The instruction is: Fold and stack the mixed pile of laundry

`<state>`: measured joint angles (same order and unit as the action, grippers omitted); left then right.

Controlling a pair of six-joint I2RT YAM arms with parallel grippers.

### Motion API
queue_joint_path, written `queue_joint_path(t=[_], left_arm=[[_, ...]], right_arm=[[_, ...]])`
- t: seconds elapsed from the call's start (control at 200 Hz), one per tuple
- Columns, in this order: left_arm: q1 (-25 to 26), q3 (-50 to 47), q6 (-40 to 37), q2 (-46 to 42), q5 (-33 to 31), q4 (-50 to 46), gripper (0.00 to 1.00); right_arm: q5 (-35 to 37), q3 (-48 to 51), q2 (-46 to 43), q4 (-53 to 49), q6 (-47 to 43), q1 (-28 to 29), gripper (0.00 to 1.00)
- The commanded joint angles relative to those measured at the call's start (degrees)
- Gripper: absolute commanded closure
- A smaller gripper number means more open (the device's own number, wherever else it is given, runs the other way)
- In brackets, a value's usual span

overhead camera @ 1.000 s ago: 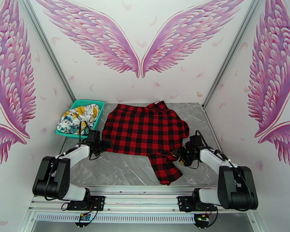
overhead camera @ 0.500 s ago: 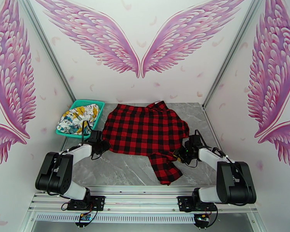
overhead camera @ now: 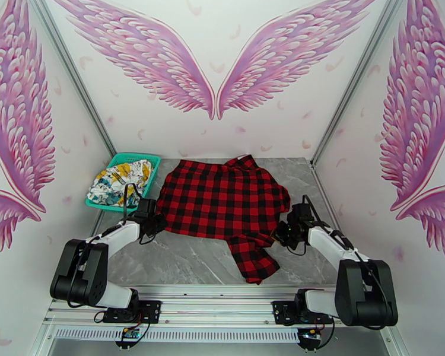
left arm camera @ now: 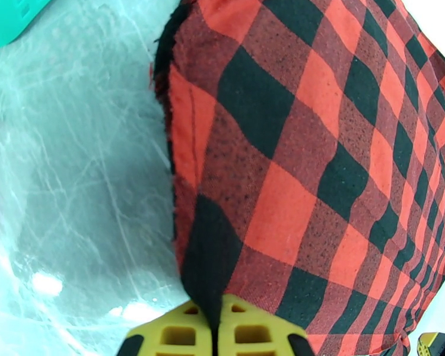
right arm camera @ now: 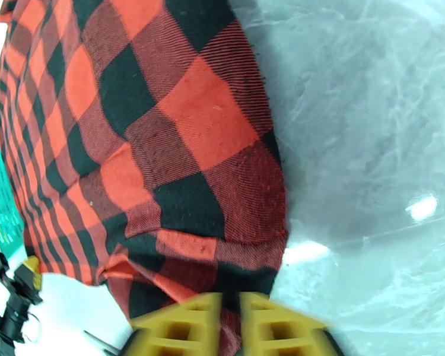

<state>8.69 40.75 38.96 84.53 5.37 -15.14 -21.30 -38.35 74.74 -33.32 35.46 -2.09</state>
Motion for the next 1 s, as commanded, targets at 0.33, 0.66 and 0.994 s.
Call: queue_joint_path(t=[0.33, 0.66, 0.994], left_arm=[[1.07, 2.12, -1.41, -0.74, -0.05, -1.11, 1.00], [1.50, 1.65, -1.63, -3.77, -0.12, -1.20, 1.00], [1.68, 4.40, -2.04, -7.98, -1.41, -4.18, 1.00]], right_arm=[[-11.47, 5.86, 4.17, 9.24, 6.77, 1.25, 0.65], [-9.00, 5.31, -2.82, 3.88, 4.68, 1.40, 1.00], [-5.83, 0.20, -9.65, -5.00, 2.81, 1.30, 1.00]])
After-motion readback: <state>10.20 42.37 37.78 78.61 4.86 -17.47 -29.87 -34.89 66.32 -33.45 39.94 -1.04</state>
